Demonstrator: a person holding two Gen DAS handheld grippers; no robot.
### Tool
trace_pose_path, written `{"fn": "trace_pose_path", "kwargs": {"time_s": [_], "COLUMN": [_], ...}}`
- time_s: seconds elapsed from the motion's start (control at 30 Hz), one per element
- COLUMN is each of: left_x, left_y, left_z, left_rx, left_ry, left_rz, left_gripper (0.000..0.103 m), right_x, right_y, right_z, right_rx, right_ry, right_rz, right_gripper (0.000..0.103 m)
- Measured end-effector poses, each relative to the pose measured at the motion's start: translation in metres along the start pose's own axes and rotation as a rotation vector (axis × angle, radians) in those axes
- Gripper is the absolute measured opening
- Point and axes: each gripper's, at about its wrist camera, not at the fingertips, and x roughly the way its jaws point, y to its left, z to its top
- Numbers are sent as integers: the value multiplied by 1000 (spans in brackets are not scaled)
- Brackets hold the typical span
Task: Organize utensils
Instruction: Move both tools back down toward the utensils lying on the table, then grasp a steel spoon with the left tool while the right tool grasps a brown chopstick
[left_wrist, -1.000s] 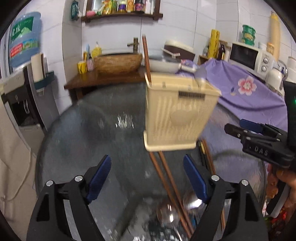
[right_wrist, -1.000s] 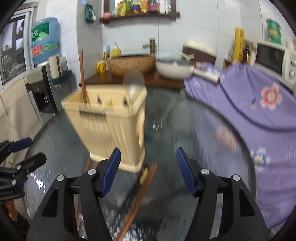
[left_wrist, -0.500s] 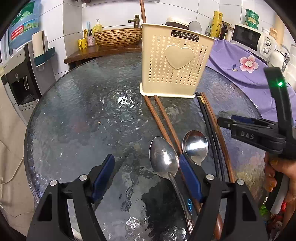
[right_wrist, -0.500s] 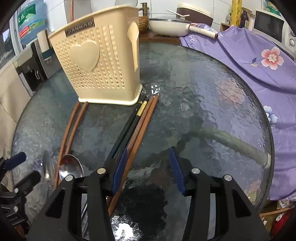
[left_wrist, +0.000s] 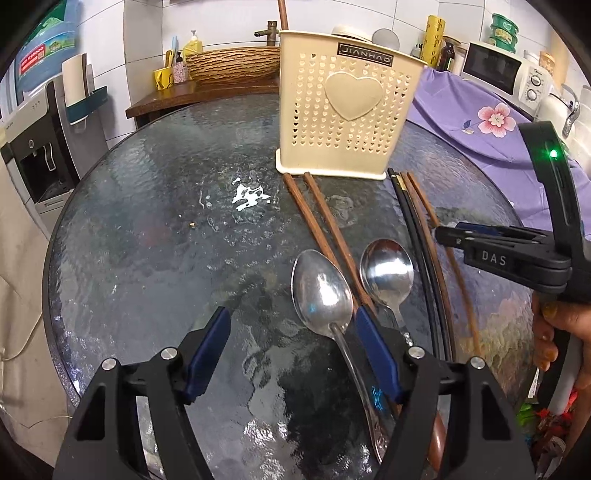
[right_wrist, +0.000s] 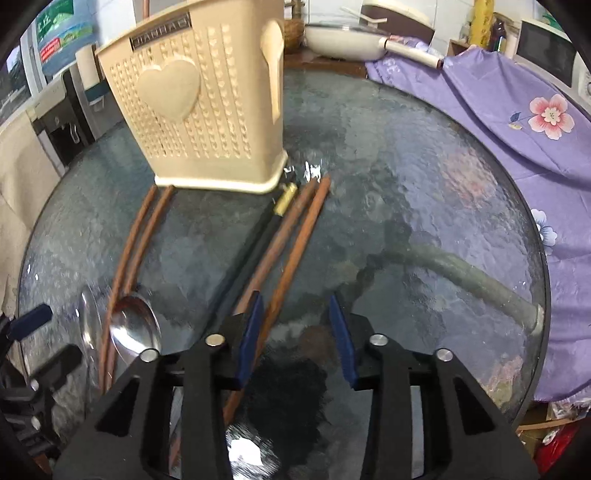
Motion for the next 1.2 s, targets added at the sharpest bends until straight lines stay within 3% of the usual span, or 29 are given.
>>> {"fn": "trace_pose_path", "kwargs": {"time_s": [0.37, 0.87, 1.2], "left_x": [9, 25, 25], "left_y": [-14, -18, -14], "left_z": [0, 16, 21], "left_rx": [12, -63, -80], "left_ry": [12, 8, -4], "left_rz": [12, 49, 49], "left_gripper": [67, 53, 36], "right_x": [-5, -9, 0], "right_y": [-21, -20, -23], "right_z": [-5, -12, 6], "right_rx": [8, 13, 15], "right_ry": [3, -17, -15], "right_rz": [-2, -6, -3], "right_gripper": [33, 33, 33]}}
